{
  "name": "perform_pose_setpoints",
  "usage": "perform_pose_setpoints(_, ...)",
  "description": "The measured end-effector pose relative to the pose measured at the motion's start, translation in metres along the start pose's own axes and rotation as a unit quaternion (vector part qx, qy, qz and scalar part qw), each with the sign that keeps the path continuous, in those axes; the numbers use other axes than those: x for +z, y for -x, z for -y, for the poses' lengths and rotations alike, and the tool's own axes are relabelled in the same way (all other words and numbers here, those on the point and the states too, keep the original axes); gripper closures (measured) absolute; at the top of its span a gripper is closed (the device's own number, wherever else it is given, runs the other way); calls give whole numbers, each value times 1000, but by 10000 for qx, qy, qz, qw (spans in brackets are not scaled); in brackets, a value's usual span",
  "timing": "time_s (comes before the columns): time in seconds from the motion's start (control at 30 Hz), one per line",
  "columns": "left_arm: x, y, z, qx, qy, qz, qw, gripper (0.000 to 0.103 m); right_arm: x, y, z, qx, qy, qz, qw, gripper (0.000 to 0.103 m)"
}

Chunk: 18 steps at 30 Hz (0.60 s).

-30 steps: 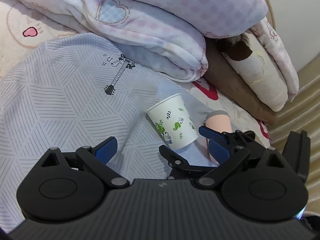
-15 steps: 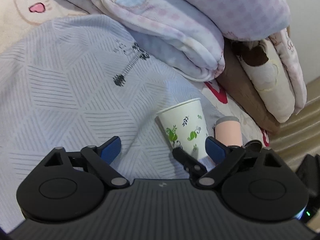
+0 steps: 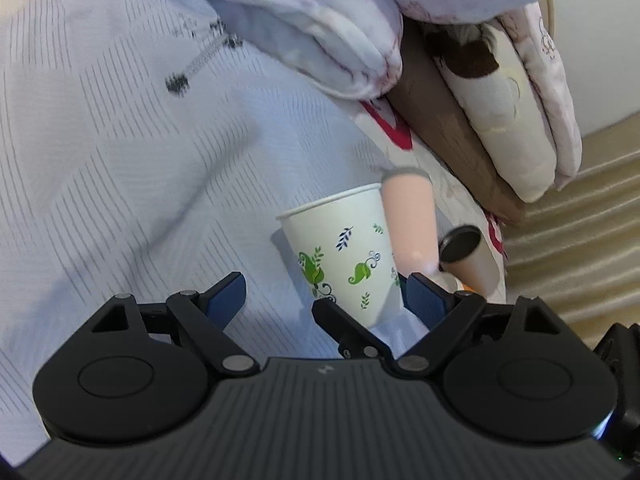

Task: Flip cup upright
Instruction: 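Close the right gripper on the white cup's rim while the left tool approaches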

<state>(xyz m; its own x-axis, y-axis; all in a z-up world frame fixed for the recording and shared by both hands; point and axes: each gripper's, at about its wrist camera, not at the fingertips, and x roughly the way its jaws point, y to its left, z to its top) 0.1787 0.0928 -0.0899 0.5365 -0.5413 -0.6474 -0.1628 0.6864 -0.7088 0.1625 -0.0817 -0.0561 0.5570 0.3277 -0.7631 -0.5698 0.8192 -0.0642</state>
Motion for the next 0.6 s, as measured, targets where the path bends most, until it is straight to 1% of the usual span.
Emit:
perform_pose_setpoints(0.2, -21, -2, 9, 19, -149, -338, 9993, 15, -16, 25, 1, -162, -244, -54, 9996, 41)
perform_pose_setpoints(0.3, -30, 1, 15, 14, -306, -415, 9987, 15, -25, 34, 1, -274, -384, -125, 9988, 41)
perform_pose_setpoints(0.47, -46, 0, 22, 7, -457, -611, 9971, 15, -41, 49, -1, -320, -587, -172, 9976, 41)
perform_pose_setpoints(0.6, -55, -3, 24, 29, -486, -766, 9959, 15, -52, 56, 1, -279, -960, -266, 9946, 41)
